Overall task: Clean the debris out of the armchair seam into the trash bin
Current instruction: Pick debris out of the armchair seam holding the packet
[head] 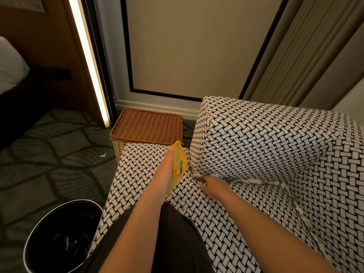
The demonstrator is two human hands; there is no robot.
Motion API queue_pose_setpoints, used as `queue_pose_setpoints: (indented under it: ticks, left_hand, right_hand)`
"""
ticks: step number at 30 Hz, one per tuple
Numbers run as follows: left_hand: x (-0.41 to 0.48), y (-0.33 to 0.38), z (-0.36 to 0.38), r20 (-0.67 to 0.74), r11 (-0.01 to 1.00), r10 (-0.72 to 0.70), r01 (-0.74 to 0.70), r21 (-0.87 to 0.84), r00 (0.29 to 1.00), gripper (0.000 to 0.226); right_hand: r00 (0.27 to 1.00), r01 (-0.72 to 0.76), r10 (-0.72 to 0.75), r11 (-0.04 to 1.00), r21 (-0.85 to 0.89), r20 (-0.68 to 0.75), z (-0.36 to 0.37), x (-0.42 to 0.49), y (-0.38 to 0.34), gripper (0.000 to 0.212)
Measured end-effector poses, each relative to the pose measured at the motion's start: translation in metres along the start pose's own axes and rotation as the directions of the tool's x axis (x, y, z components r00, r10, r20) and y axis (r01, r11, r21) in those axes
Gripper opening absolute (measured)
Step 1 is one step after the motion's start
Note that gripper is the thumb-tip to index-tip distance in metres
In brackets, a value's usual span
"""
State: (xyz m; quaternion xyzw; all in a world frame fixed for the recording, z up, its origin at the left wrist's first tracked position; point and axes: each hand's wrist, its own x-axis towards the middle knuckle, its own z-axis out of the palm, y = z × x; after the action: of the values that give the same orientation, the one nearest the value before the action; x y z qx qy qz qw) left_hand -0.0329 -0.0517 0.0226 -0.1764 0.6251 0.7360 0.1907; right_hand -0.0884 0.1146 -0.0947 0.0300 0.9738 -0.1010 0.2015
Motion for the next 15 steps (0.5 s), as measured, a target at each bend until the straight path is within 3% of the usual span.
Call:
queue_pose_setpoints:
  ticks: [3, 9, 15]
  left_hand:
    - [0.000, 0.001, 0.001, 0.008, 1.000, -0.024, 0.024, 0.008, 1.000, 0.065]
    - [0.000, 0.002, 0.000, -0.002, 0.999, -0.040, 0.040, 0.020, 0.999, 0.065]
    - [0.002, -0.001, 0.000, -0.013, 0.997, -0.028, 0.028, 0.075, 1.000, 0.066]
  right_hand:
    - [0.998, -0.045, 0.045, 0.999, 0.017, -0.044, 0.003, 0.006, -0.003, 0.038]
    - [0.957, -0.125, 0.121, 0.992, 0.002, -0.264, 0.011, 0.004, -0.010, 0.030]
    - [0.941, 0.010, 0.000, 1.000, 0.028, -0.338, 0.018, -0.001, -0.002, 0.024]
